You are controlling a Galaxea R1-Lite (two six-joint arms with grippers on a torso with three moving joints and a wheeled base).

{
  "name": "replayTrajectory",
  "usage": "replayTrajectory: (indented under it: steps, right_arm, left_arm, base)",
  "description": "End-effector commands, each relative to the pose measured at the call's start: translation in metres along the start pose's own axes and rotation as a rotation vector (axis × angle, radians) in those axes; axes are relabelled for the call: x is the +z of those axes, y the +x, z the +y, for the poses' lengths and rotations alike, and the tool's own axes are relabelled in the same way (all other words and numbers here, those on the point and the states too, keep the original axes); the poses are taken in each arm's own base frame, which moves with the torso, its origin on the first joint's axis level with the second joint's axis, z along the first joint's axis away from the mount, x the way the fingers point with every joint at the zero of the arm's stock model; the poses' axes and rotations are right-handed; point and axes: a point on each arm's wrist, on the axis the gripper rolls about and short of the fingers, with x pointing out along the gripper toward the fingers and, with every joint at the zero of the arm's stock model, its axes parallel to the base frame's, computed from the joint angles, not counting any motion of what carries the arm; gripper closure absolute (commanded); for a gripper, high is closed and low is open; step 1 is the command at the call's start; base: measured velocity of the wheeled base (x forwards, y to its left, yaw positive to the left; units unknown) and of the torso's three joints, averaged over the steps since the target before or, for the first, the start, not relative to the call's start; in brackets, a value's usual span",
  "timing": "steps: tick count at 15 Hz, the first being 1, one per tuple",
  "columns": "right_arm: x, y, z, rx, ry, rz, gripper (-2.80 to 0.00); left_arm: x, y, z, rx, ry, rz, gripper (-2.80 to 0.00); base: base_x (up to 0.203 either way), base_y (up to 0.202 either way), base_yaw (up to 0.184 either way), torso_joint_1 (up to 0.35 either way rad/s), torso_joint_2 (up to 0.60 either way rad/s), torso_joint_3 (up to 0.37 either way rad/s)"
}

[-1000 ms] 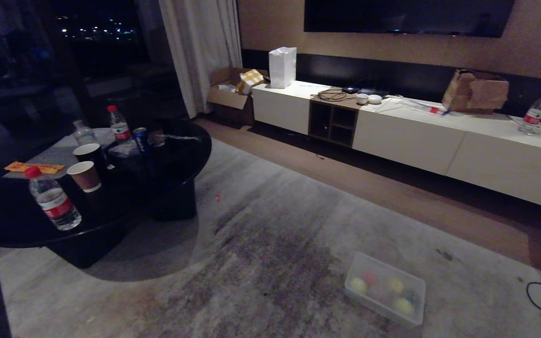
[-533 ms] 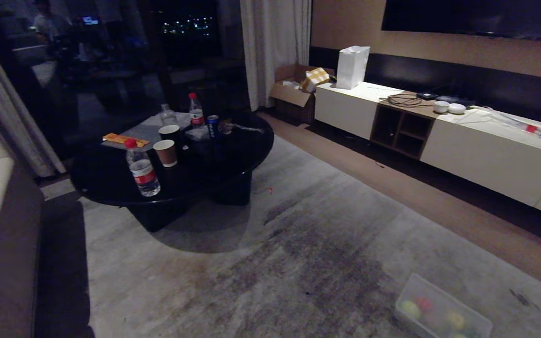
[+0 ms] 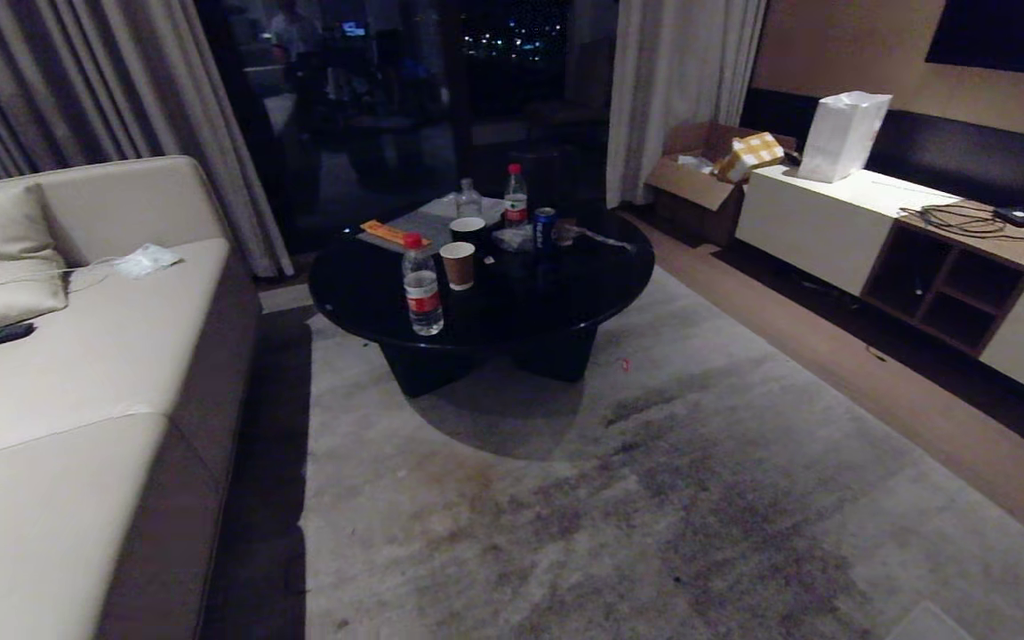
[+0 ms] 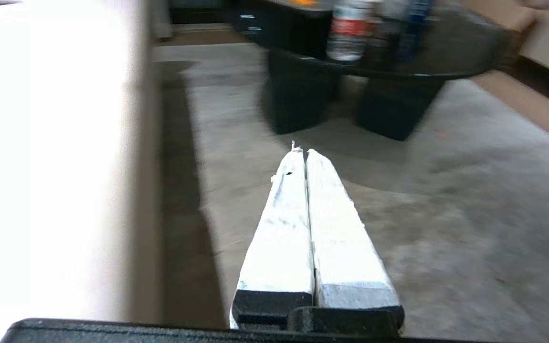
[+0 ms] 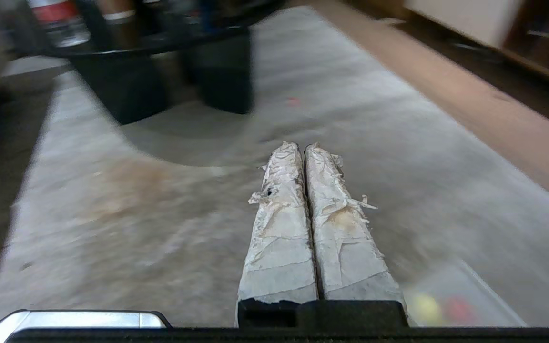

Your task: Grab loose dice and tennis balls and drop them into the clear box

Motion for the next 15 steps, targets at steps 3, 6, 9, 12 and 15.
replayTrajectory:
  steps: [3,6,9,12,15]
  right_arm:
    - [-0.0003,0.0002,0.0000,0.001,0.001,0.002,0.00]
    - [-0.0004,0.0002,0.0000,0.002,-0.001,0.003,0.00]
    - [-0.0002,0.0002,0.0000,0.001,0.001,0.001,0.00]
    - [-0.0002,0.0002,0.0000,0.002,0.001,0.001,0.00]
    - [-0.0002,0.0002,0.0000,0.001,0.002,0.001,0.00]
  left_arm:
    - [-0.0004,0.0002,0.0000,0.000,0.000,0.003,0.00]
    - [-0.0004,0.0002,0.0001,0.001,0.000,0.003,0.00]
    - [-0.0004,0.0002,0.0001,0.002,-0.002,0.003,0.00]
    - [-0.0004,0.0002,0.0001,0.002,-0.002,0.003,0.00]
    - [-0.0004,0.0002,0.0000,0.000,0.000,0.003,0.00]
  base:
    - [-0.002,-0.007,0.164,0.001,0.00,0.003]
    - [0.000,-0.007,0.164,0.005,0.00,0.005]
    - [-0.001,-0.008,0.156,0.001,0.00,0.006]
    - [0.001,-0.003,0.064,0.001,0.00,0.001]
    - [0.000,0.000,0.000,0.000,0.00,0.000]
